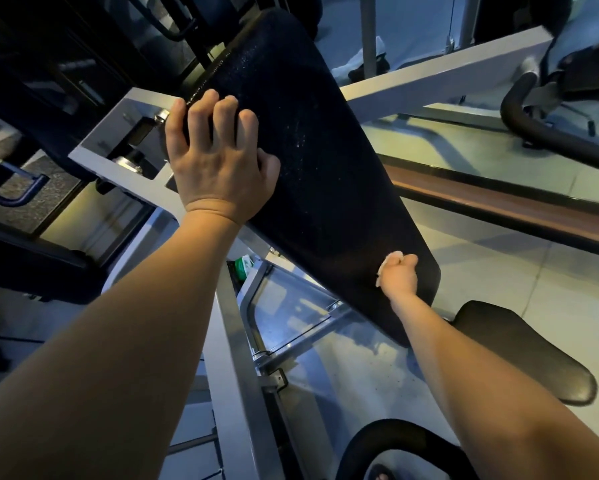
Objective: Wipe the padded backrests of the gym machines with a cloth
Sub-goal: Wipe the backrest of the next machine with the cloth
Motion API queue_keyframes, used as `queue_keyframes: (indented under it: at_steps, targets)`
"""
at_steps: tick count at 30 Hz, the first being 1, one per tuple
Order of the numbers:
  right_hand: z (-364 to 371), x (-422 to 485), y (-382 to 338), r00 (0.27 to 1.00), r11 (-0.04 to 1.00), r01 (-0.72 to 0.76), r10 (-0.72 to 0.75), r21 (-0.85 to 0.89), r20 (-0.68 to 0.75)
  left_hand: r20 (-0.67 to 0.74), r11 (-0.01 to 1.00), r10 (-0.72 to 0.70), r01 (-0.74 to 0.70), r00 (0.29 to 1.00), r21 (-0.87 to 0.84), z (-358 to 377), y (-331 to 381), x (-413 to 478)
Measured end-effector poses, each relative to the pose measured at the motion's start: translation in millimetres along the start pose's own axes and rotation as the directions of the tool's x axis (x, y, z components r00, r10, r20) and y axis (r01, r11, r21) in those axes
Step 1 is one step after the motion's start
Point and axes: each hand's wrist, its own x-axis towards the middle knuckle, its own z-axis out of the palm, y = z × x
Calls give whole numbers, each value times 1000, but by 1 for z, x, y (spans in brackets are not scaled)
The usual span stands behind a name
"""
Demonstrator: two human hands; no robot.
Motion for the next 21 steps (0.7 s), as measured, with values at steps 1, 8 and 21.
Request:
queue_keyframes:
  at_steps: [1, 8, 21]
  targets:
    - [0, 3, 2, 1000, 1000, -20, 20, 24, 12, -3, 1000, -1, 1, 1000, 4, 0, -1, 1]
    - [11, -39, -57, 885, 889, 458, -457, -9, -87, 27, 1000, -1, 1, 1000, 1, 0, 1, 0]
    - [-3, -8, -9, 1000, 1000, 19, -18, 11, -16, 37, 1000, -12, 12, 999, -8, -2, 1, 0]
